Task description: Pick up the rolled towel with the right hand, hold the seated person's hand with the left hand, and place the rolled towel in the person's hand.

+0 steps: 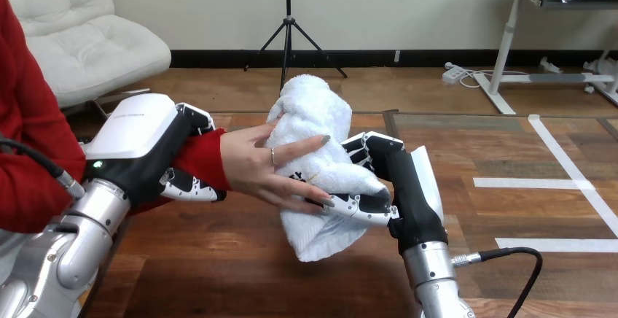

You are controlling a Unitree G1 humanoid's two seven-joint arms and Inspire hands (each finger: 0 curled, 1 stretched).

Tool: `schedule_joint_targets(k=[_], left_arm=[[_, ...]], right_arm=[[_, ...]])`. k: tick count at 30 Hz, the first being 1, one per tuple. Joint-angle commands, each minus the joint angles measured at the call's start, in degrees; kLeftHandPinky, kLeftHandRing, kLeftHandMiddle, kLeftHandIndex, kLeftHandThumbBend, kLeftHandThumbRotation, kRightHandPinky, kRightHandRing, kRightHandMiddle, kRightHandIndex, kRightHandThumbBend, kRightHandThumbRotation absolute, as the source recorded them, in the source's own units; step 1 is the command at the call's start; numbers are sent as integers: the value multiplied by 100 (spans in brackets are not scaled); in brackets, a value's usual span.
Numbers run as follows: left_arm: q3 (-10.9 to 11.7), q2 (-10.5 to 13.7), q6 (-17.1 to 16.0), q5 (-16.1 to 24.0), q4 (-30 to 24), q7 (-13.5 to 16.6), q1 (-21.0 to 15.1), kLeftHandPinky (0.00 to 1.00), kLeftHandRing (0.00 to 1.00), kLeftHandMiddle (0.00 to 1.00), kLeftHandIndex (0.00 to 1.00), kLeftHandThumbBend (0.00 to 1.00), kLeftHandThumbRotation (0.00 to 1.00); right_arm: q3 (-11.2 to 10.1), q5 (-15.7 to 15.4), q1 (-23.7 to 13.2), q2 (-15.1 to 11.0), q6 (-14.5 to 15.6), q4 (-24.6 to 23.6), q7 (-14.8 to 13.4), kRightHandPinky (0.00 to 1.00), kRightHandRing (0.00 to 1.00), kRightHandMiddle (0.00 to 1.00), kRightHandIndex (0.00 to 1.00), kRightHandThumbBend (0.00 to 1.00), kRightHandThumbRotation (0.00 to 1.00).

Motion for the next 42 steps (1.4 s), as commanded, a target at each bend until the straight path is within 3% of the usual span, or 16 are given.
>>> schedule_joint_targets(k=[1,15,22,28,42], left_arm=[[205,-112,-161,-182,-517,235,-677,31,35,38,38,77,0],[217,-149,-106,-163,-559,226,-644,31,35,38,39,77,0],[225,-152,-115,-131,-558,247,-632,31,35,39,39,77,0],[238,-159,-109,-133,-570,239,-617,31,35,39,39,77,0],[276,-173,28,-190,-662,154,-553,34,39,43,43,77,0]], right_arm=[[152,-30,-611,157,-294,-496,166,28,34,39,44,71,0],[122,1,-556,100,-178,-556,266,28,34,41,46,71,0],[76,222,-484,134,-1,-665,544,29,35,42,47,73,4],[62,374,-406,128,233,-825,792,30,37,43,49,74,17],[118,547,-246,-41,741,-1262,1424,38,47,53,57,86,61]])
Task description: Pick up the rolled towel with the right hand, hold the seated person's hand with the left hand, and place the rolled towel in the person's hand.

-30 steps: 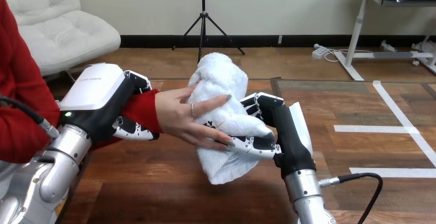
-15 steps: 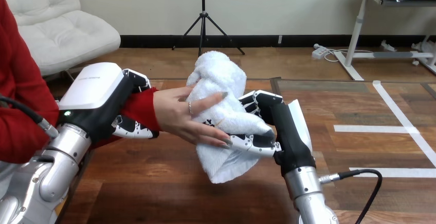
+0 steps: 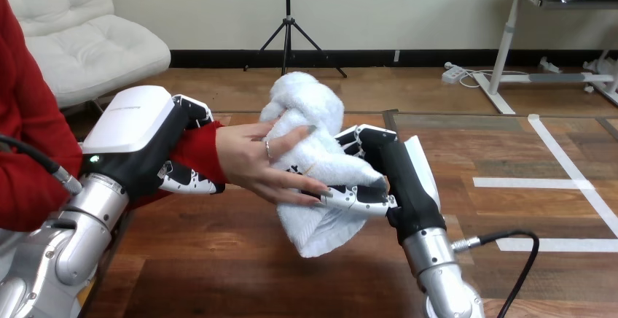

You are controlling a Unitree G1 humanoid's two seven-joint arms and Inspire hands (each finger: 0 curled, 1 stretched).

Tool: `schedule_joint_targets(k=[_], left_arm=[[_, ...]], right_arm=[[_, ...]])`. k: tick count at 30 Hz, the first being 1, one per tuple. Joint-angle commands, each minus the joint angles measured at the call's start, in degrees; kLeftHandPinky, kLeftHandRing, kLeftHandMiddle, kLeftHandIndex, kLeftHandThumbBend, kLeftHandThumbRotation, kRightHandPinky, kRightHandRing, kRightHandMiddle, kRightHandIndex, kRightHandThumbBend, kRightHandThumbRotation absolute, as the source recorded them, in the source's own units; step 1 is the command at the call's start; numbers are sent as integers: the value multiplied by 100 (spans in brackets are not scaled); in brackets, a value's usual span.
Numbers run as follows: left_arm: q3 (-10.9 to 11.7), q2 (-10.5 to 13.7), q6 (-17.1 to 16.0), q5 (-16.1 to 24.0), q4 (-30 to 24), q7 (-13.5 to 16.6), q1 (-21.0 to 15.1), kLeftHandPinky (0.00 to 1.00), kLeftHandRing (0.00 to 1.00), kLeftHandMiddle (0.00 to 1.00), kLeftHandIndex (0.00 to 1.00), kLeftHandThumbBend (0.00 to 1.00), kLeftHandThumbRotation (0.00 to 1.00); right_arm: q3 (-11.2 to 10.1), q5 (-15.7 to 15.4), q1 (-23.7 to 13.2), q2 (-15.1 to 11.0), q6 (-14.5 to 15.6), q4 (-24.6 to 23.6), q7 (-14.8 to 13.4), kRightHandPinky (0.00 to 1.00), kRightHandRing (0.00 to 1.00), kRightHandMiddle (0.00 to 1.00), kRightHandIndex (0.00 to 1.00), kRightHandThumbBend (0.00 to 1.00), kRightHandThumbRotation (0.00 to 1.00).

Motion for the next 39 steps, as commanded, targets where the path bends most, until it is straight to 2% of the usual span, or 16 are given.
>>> schedule_joint_targets(k=[1,7,13,22,24,33,39], left_arm=[[181,-127,-3,-164,-571,138,-535,35,40,43,43,77,0],[183,-111,74,-42,-658,234,-493,39,46,50,48,77,1],[179,-79,86,98,-673,378,-455,43,51,55,53,78,8],[220,-64,68,123,-728,419,-369,52,60,63,61,78,29],[233,-71,47,102,-730,438,-355,55,63,65,63,79,37],[323,-157,-7,-102,-749,448,-274,60,67,70,68,86,61],[362,-176,-24,-212,-758,445,-219,62,69,72,70,91,72]], right_arm=[[164,-5,-262,24,74,-572,366,38,47,54,57,87,63],[179,19,-219,-60,256,-712,620,45,54,59,63,92,77],[182,22,-182,-128,463,-808,830,51,60,65,68,96,86],[182,4,-136,-217,613,-878,1032,59,67,71,74,99,97],[184,9,-125,-232,643,-901,1075,62,70,72,76,100,99],[166,50,-82,-298,759,-959,1266,67,76,76,79,100,100],[167,48,-65,-367,785,-979,1387,70,78,79,81,100,100]])
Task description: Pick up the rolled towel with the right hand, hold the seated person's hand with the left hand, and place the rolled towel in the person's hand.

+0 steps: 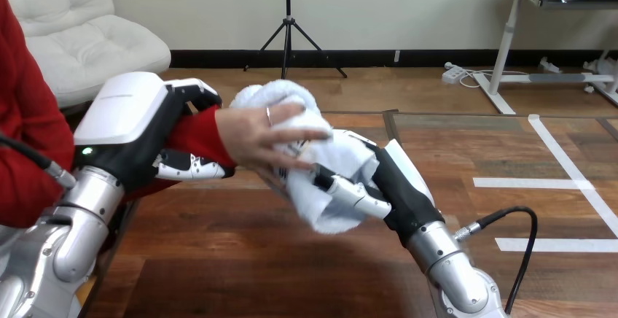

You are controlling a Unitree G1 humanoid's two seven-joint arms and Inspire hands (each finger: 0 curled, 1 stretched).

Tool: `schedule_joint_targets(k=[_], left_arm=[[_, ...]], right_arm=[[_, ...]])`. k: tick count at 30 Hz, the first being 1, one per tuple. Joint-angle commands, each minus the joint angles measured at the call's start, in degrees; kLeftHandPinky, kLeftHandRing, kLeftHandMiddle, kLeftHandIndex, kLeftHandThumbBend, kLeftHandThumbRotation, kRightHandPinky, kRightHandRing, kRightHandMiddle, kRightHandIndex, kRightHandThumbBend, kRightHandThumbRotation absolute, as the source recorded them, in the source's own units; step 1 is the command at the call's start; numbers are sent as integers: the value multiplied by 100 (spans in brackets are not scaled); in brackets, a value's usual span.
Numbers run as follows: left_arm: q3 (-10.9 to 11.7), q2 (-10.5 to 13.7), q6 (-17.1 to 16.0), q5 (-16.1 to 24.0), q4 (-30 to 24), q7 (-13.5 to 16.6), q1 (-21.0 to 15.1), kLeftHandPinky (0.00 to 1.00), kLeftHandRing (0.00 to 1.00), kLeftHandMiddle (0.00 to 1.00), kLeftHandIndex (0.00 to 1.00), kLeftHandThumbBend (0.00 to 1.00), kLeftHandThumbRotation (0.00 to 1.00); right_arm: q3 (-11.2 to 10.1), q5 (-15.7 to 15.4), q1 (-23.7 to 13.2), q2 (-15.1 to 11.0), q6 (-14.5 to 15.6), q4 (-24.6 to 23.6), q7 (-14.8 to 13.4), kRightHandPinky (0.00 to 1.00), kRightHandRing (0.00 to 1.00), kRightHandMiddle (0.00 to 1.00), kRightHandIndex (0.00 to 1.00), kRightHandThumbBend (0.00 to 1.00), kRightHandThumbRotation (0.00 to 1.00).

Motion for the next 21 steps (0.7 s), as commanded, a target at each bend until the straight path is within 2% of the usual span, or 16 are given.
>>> schedule_joint_targets(k=[1,7,16,21], left_arm=[[183,-118,-183,-222,-472,232,-285,62,69,73,70,92,74],[227,-134,-216,-306,-475,235,-233,65,71,74,71,94,80],[265,-114,-280,-353,-436,267,-171,67,71,74,72,88,82],[275,-93,-326,-335,-440,305,-138,66,71,73,72,86,86]], right_arm=[[105,11,-156,-18,-10,-304,161,70,79,79,82,100,100],[85,60,-133,-75,1,-310,315,74,83,84,86,100,100],[52,120,-93,-139,54,-371,470,76,87,89,90,100,100],[29,164,-78,-163,66,-383,531,78,88,90,91,100,100]])
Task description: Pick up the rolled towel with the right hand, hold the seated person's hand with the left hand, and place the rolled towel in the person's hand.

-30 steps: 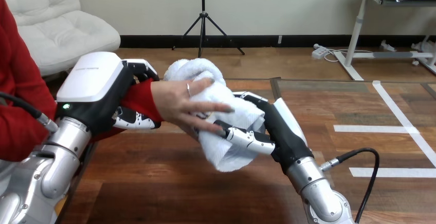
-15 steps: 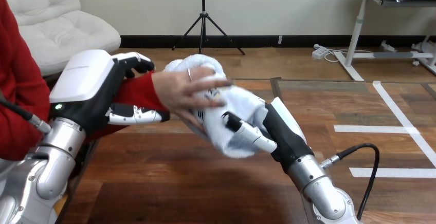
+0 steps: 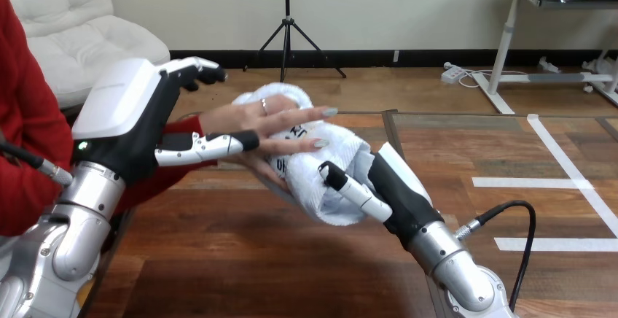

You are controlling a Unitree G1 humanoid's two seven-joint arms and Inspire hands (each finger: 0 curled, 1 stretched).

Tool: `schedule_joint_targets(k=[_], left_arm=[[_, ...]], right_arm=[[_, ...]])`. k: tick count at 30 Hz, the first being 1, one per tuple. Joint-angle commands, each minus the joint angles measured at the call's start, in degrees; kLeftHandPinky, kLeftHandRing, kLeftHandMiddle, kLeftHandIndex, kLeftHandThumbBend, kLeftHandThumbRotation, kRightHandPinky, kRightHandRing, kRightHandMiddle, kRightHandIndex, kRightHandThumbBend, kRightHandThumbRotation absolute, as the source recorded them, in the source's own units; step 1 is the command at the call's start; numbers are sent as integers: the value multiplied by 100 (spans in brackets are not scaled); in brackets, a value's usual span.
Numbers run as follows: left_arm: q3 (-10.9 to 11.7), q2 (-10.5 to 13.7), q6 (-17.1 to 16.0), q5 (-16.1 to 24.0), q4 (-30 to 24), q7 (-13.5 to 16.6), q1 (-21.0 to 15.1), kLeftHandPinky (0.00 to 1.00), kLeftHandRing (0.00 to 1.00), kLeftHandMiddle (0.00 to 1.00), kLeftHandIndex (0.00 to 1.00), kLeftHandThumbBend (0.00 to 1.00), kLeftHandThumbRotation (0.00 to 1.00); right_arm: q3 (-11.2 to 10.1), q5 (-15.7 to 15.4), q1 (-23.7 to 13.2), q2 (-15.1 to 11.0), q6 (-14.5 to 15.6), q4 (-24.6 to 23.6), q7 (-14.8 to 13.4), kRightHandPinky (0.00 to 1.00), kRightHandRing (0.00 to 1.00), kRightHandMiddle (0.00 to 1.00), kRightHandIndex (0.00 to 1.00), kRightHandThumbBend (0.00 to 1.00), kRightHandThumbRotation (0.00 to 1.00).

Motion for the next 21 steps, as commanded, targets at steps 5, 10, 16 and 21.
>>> schedule_joint_targets(k=[5,10,16,21], left_arm=[[179,43,-139,-60,-130,184,-134,66,70,73,71,84,89],[200,53,-177,-85,-130,206,-98,65,70,73,71,81,91],[240,35,-179,-145,-132,222,-50,64,70,73,71,77,91],[291,-1,-160,-268,-205,193,45,62,70,73,71,76,91]], right_arm=[[-5,165,-119,-7,-92,-259,161,79,89,91,92,100,100],[-23,190,-118,-35,-118,-236,202,80,90,92,93,100,100],[-47,243,-112,-58,-97,-236,258,81,91,92,93,100,100],[-68,306,-68,-72,-68,-294,310,82,91,93,94,100,100]])
